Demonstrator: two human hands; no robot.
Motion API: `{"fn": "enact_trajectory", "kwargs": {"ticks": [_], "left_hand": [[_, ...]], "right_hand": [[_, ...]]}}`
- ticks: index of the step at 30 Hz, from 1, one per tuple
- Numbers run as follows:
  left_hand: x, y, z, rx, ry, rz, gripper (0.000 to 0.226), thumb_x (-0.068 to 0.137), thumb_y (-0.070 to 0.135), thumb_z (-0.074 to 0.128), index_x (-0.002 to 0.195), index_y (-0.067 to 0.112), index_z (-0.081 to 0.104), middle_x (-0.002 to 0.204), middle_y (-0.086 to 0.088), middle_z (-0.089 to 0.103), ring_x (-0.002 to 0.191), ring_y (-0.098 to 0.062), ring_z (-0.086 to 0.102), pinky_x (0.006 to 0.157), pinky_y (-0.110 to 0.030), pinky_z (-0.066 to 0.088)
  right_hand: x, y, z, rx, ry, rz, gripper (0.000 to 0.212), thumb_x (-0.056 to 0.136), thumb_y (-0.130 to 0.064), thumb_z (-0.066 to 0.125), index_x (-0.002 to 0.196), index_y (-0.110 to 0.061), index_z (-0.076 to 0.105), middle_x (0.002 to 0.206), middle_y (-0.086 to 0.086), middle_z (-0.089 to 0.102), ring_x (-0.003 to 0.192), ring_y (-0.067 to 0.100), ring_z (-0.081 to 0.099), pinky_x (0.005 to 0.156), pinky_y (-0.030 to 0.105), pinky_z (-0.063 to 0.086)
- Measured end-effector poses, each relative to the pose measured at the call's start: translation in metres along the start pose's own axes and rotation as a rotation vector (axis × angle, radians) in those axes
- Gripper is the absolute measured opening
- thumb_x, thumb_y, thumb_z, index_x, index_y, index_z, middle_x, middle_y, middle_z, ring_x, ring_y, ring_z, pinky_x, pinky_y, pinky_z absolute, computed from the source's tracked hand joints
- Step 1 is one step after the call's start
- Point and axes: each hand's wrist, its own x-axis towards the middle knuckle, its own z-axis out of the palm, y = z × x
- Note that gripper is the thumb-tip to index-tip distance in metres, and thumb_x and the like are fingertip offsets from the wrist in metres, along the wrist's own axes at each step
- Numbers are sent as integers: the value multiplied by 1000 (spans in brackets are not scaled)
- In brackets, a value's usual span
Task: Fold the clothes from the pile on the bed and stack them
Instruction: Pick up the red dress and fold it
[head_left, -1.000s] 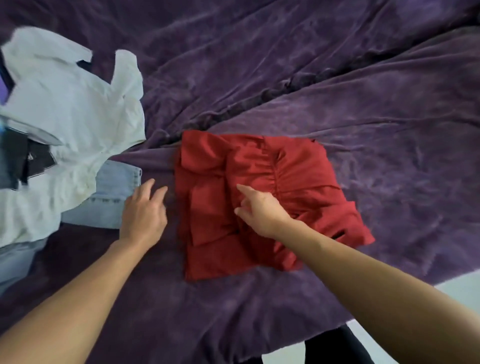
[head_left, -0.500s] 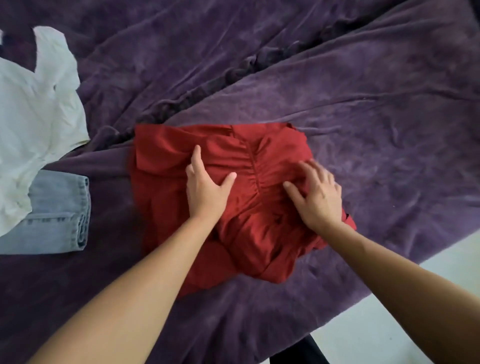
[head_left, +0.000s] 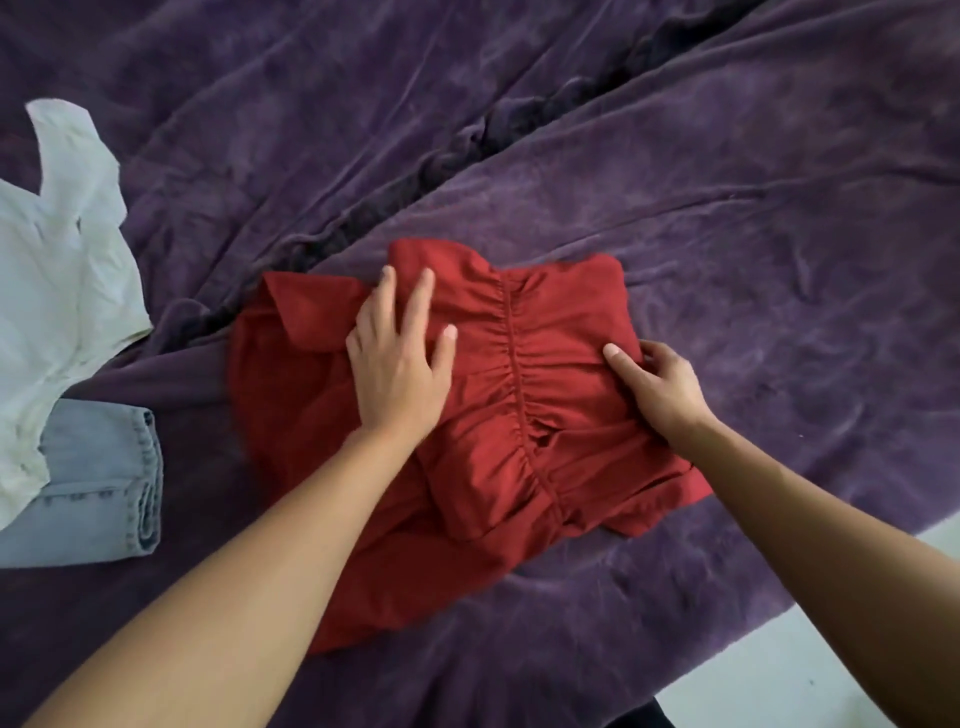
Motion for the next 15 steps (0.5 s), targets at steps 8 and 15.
{"fn": "enact_trajectory", "kwargs": {"ticks": [8,15], "left_hand": [[-64,-57,9,279,-360,28,66,92,58,37,150,34,17,157,-9,20,142,-30,23,110,-52,24],[-84,-132,-75,6,24,-396,42,96,25,52,133,5,51,134,-20,49,123,-38,45,98,-50,38]], "right_hand": [[-15,-11,-13,177,-262,-33,39,74,-35,81,107,-21,67,100,-1,73,95,18,69,91,42,54],[-127,-121,-3,1,-183,-516,34,81,-36,74,112,-29,61,97,-17,71,87,-2,65,78,20,51]]}}
